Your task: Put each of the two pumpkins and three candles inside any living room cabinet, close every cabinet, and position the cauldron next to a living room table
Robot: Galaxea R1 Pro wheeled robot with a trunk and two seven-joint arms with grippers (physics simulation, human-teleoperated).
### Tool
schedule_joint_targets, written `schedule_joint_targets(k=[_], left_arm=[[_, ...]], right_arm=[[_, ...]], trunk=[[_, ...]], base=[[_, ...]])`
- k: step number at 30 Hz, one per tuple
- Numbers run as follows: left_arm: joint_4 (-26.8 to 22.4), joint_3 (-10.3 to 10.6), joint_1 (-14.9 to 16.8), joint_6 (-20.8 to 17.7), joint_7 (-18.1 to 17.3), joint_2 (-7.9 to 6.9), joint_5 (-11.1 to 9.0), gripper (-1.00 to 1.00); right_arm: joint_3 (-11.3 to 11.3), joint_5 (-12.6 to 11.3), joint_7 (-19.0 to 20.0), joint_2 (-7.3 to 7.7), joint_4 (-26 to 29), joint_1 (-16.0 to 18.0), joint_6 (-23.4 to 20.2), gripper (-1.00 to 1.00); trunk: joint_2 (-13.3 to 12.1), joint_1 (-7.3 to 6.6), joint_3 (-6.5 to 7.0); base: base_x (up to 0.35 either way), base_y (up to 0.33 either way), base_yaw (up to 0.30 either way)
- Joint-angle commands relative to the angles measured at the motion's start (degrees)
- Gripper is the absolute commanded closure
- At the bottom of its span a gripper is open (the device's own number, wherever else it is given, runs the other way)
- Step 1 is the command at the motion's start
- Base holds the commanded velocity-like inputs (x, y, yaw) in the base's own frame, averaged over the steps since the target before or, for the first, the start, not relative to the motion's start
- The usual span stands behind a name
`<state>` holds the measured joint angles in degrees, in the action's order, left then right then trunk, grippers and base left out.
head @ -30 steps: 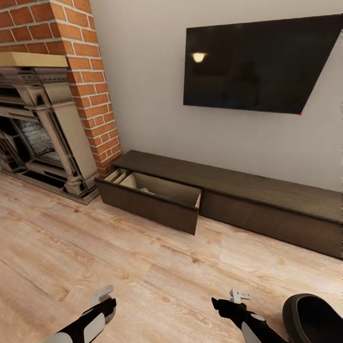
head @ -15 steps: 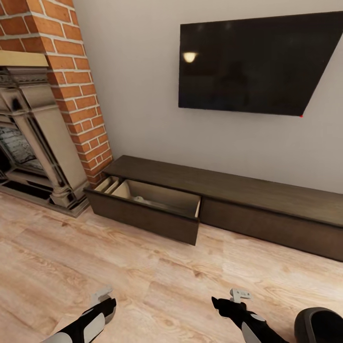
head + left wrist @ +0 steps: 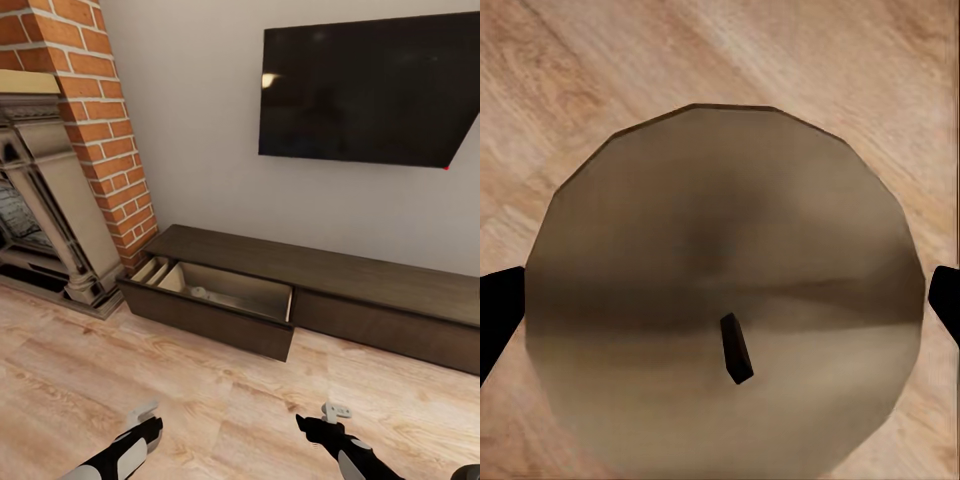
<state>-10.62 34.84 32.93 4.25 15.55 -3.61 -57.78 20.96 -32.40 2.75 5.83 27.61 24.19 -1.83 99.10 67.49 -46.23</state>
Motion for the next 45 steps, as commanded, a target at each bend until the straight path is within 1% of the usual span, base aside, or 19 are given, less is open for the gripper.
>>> schedule_joint_targets(k=[1, 17, 33, 37, 42, 45], left_arm=[[-0.15, 0.49, 0.01, 0.15, 0.19, -0.06, -0.49, 1.0], [-0.12, 0.53, 0.02, 0.15, 0.18, 0.0, -0.49, 1.0], [-0.14, 0.56, -0.02, 0.15, 0.18, -0.01, -0.49, 1.0], [-0.16, 0.54, 0.02, 0.34, 0.18, -0.04, -0.43, 1.0], [-0.2, 0.69, 0.01, 0.59, 0.18, 0.17, -0.33, 1.0], [-0.45, 0.48, -0.01, 0.34, 0.18, 0.25, -0.36, 1.0]], right_arm=[[0.23, -0.4, 0.02, 0.06, 0.08, 0.01, -0.19, -1.0], [0.27, -0.38, -0.01, 0.06, 0.0, 0.0, -0.19, -1.0], [0.22, -0.38, 0.06, 0.06, 0.07, 0.02, -0.19, -1.0], [0.22, -0.38, -0.07, 0.06, 0.08, 0.01, -0.19, -1.0], [0.22, -0.34, -0.11, 0.06, 0.08, 0.03, -0.19, -1.0], [0.22, -0.36, -0.16, 0.06, 0.08, 0.02, -0.19, -1.0]], trunk=[[0.02, 0.03, 0.01], [0.02, 0.03, 0.95], [0.02, 0.03, 1.9], [0.02, 0.03, 2.1], [0.02, 0.03, 2.15], [-1.19, -0.63, 2.7]], base=[[0.296, 0.209, -0.197], [0.297, 0.181, -0.222], [0.296, 0.016, -0.225], [0.12, 0.0, -0.179], [0.02, 0.0, -0.042], [0.003, 0.0, -0.006]])
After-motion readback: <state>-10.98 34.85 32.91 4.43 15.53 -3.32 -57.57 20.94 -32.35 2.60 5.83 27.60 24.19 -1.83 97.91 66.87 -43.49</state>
